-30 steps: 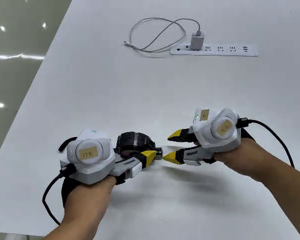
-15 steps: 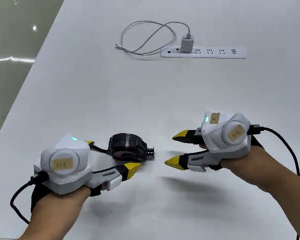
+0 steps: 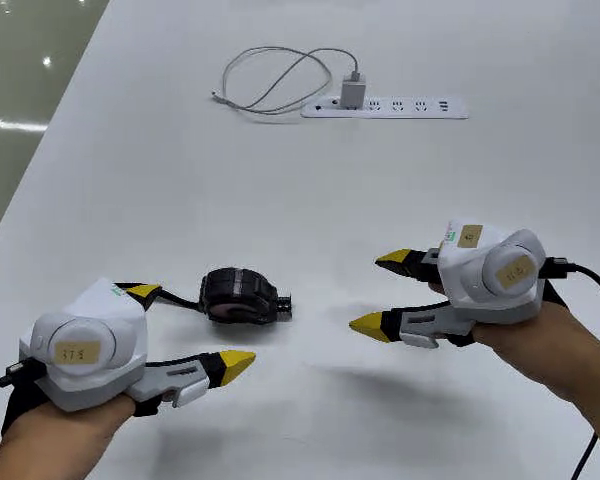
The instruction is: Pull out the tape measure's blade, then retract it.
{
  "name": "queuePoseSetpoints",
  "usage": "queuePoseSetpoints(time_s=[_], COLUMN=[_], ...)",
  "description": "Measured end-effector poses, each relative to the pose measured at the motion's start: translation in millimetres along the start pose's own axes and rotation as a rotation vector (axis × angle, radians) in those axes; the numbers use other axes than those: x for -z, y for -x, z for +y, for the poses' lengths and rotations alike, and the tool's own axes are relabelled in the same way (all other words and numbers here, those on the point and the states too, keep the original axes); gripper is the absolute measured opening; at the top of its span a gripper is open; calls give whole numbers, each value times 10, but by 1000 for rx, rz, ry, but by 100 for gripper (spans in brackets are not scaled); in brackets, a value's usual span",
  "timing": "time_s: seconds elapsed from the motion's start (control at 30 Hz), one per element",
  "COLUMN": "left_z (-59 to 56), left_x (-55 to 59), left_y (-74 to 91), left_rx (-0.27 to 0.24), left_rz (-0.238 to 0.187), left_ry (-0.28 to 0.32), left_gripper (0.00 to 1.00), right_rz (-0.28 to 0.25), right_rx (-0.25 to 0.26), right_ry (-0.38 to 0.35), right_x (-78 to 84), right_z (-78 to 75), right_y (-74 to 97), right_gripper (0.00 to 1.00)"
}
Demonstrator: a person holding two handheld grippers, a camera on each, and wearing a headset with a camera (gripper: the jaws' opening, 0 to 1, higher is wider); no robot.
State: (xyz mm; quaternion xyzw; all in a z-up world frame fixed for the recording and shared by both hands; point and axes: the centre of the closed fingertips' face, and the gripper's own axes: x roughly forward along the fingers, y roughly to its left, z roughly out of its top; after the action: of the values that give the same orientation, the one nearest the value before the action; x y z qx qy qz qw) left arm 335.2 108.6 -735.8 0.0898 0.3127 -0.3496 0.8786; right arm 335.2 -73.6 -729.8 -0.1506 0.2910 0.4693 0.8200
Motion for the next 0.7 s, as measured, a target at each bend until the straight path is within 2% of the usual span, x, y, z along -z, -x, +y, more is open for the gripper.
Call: queuePoseSetpoints(time_s=[0.37,0.5,0.7], left_z=[-61,-100,-126], left_x=[28,53,62], left_y=[132,182,238], left_rx=[38,85,114], left_rz=[2,-9,-9], left_ry=[-32,-31,-35], left_gripper=[92,90,91], right_rz=[4,13,25], right_rx=[63,92,108], right_ry=[-32,-47,-72], right_x=[141,216,357], right_z=[1,-21,-2], right_y=[285,387,496], right_gripper=[55,57,60])
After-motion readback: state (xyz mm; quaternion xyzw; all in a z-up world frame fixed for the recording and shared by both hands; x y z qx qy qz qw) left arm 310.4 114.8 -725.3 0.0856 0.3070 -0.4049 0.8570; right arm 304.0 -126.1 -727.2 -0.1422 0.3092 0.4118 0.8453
